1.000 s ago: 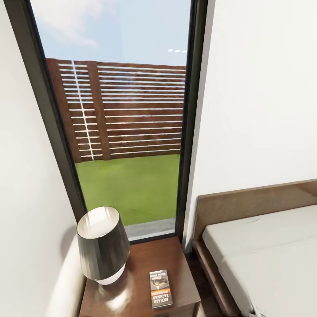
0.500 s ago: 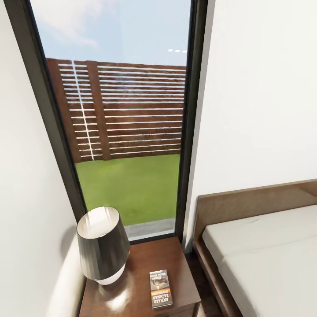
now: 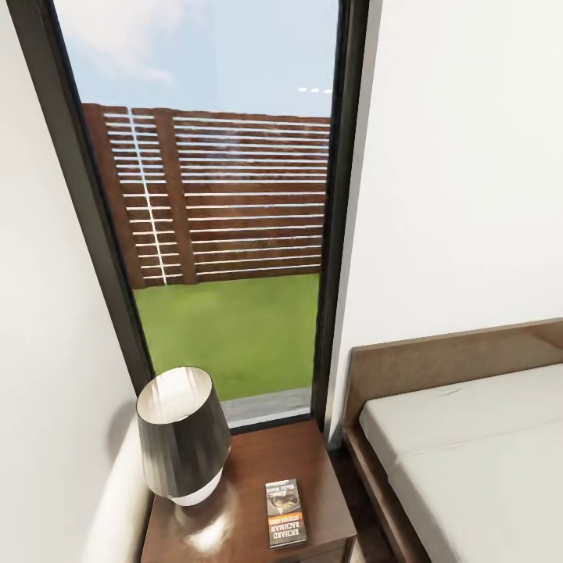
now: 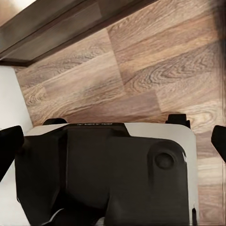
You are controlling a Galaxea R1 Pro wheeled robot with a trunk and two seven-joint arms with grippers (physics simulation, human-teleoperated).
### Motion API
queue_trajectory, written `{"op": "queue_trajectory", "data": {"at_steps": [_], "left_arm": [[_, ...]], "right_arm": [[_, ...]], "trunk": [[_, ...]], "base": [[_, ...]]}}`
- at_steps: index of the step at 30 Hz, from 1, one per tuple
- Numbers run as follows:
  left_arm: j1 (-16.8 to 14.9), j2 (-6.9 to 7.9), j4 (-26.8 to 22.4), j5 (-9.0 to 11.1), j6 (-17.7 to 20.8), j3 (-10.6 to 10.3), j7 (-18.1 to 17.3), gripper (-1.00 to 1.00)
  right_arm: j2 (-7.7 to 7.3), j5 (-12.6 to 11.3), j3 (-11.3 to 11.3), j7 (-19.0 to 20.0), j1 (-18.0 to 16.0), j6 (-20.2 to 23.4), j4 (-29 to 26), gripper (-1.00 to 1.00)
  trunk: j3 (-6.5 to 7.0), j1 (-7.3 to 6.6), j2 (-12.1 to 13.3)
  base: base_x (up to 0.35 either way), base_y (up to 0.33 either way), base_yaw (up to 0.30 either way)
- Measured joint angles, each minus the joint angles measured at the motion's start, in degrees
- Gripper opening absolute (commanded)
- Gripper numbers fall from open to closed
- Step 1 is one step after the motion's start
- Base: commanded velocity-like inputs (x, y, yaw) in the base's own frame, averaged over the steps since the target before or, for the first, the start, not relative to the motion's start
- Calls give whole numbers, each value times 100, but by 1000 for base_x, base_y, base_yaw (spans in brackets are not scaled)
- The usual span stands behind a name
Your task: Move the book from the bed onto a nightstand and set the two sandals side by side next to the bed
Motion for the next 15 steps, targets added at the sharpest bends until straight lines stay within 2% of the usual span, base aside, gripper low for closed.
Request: {"op": "queue_trajectory", "data": {"at_steps": [6, 15], "left_arm": [[264, 47, 8, 13, -281, 2, -16, 100], [563, 10, 15, 16, -797, -3, 21, 100]], "right_arm": [[77, 33, -2, -280, 231, -110, -2, 100], [162, 56, 2, -704, 493, -145, -1, 100]], "trunk": [[0, 0, 0], [0, 0, 0]], "base": [[0, 0, 0], [0, 0, 0]]}}
